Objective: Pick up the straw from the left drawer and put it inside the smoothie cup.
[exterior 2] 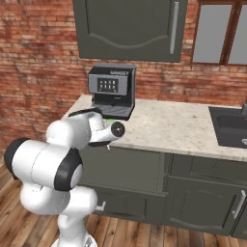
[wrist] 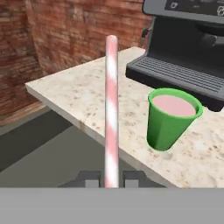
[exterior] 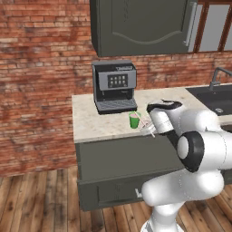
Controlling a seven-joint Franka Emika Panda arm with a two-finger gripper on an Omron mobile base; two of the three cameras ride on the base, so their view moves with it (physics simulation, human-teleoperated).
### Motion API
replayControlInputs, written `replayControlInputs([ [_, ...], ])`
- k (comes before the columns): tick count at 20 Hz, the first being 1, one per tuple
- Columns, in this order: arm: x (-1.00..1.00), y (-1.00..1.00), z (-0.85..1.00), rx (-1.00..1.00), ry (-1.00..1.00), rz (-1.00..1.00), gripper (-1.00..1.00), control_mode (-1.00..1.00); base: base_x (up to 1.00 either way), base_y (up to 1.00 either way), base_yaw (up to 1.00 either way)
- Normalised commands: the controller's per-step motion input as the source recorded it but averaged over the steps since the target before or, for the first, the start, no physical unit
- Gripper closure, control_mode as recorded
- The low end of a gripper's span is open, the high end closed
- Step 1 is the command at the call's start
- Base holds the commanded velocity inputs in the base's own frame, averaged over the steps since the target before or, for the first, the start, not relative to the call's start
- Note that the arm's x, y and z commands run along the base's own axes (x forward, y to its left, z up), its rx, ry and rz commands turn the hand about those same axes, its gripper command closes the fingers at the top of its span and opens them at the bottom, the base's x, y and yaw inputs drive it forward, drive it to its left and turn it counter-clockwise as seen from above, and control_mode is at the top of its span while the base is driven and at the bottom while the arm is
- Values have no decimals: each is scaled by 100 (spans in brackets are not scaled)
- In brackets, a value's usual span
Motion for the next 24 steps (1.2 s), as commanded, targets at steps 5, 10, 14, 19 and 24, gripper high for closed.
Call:
replayControlInputs([
  [5, 0, -6, 58, 21, -29, 22, 100, -100, 0, 0, 0],
  [10, 0, -11, 59, 15, -18, 16, 100, -100, 0, 0, 0],
  [14, 2, -4, 54, 14, -8, 12, 100, -100, 0, 0, 0],
  [19, 22, 0, 37, 16, 0, 7, 100, -100, 0, 0, 0],
  [24, 35, 0, 16, 18, 0, 5, 100, -100, 0, 0, 0],
])
